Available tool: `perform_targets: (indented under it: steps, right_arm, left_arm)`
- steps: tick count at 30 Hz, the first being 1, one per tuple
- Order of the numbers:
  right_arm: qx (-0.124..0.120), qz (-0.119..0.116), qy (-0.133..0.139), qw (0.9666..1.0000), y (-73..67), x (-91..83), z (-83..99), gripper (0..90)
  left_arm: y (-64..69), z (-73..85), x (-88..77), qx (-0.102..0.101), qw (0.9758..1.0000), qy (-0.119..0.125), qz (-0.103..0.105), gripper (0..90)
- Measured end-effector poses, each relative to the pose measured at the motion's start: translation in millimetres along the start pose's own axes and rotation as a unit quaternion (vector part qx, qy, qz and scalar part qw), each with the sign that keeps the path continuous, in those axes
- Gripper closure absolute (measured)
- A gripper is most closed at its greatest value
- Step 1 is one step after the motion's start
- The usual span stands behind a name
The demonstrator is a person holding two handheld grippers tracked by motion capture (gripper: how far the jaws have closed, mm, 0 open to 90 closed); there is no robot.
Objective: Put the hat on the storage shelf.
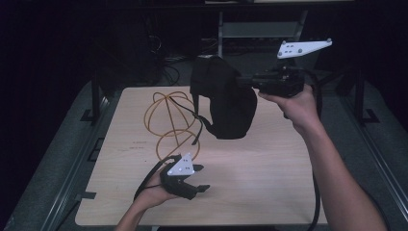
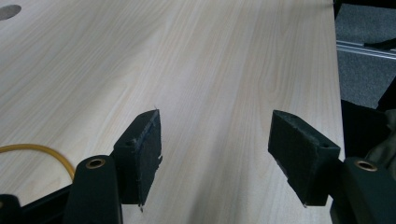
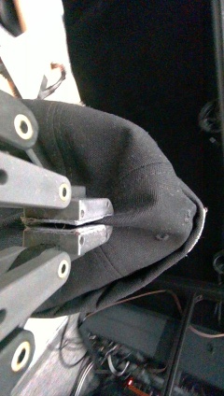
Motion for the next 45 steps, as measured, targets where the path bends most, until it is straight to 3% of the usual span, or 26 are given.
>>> perform_targets:
  steps: [10, 19, 28, 39, 42, 45]
  right_arm:
    - [-0.015, -0.021, -0.006, 0.9996, -11.3, 31.6, -21.3, 87.6]
    - [-0.034, -0.046, -0.026, 0.9980, -26.5, 80.4, -36.3, 87.6]
    - [-0.026, -0.069, -0.044, 0.9963, -32.6, 124.4, -38.8, 87.5]
    - [-0.019, -0.054, -0.090, 0.9943, -28.1, 170.0, -34.2, 87.4]
    - [-0.017, -0.043, -0.117, 0.9920, -22.2, 182.2, -24.5, 87.3]
    - [-0.011, -0.046, -0.121, 0.9915, -19.9, 190.4, -19.0, 87.3]
  left_arm:
    - [-1.0, 0.9, 2.8, 0.007, 1.0000, -0.003, 0.001, 34.6]
    - [-0.3, 2.8, 0.3, 0.010, 0.9999, -0.001, -0.001, 34.6]
    - [-2.6, 3.1, -3.5, 0.011, 0.9999, 0.003, 0.001, 34.6]
    - [-3.1, 6.5, -4.4, 0.009, 1.0000, -0.002, 0.002, 34.6]
    - [-3.0, 6.0, -5.0, 0.009, 1.0000, 0.000, 0.002, 34.6]
    - [-3.4, 5.6, -5.2, 0.005, 1.0000, 0.005, 0.003, 34.6]
Point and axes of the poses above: each handheld gripper's, and its own axes: x roughly forward along the jaws, z roughly out of its underside, y roughly to its right, the point moved 8 cm from there along x, roughly forward along the jaws, and after that the axes turned 3 degrees about y, right-handed, at the moved point
